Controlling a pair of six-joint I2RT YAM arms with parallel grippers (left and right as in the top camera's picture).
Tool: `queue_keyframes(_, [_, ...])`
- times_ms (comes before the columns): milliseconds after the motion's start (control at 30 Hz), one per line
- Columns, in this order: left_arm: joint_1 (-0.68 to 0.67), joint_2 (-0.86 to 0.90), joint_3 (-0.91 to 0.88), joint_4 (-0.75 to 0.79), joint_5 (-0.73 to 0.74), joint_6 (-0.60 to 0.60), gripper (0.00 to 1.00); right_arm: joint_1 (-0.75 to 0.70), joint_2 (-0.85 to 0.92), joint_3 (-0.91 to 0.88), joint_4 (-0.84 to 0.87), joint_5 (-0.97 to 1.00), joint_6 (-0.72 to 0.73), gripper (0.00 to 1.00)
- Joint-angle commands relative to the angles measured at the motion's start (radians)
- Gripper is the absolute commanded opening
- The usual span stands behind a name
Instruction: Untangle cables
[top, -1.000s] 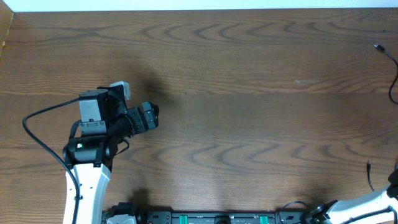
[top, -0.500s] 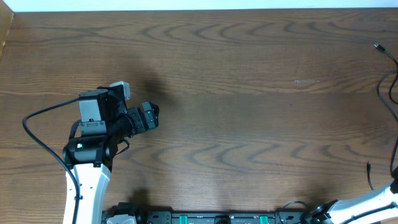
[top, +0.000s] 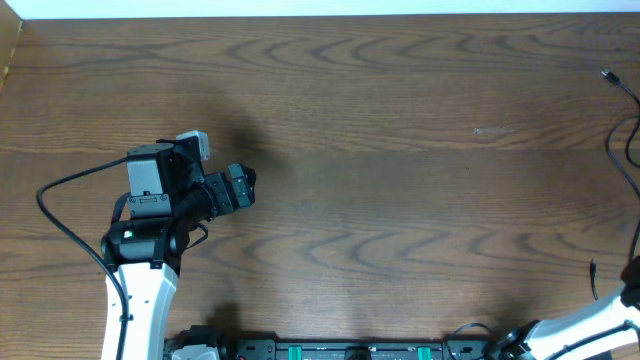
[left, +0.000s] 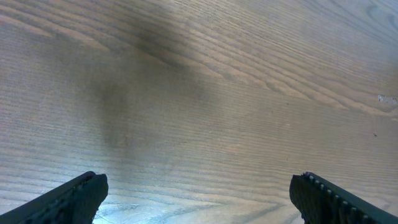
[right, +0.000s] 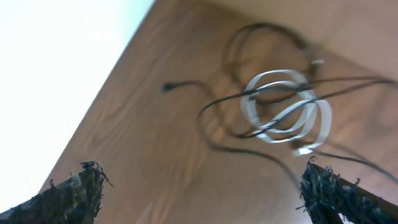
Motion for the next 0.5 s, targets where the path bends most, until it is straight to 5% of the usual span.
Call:
queue_keyframes(0, [0.004, 0.002, 0.009, -0.003, 0.008, 0.009, 0.98, 0.092, 0.005, -0.004, -0.014, -0.087, -0.09, 0.99])
queue_keyframes(467, [0.004, 0.002, 0.009, -0.003, 0.008, 0.009, 0.98, 0.594, 0.012, -0.005, -0.07, -0.087, -0.229, 0.96])
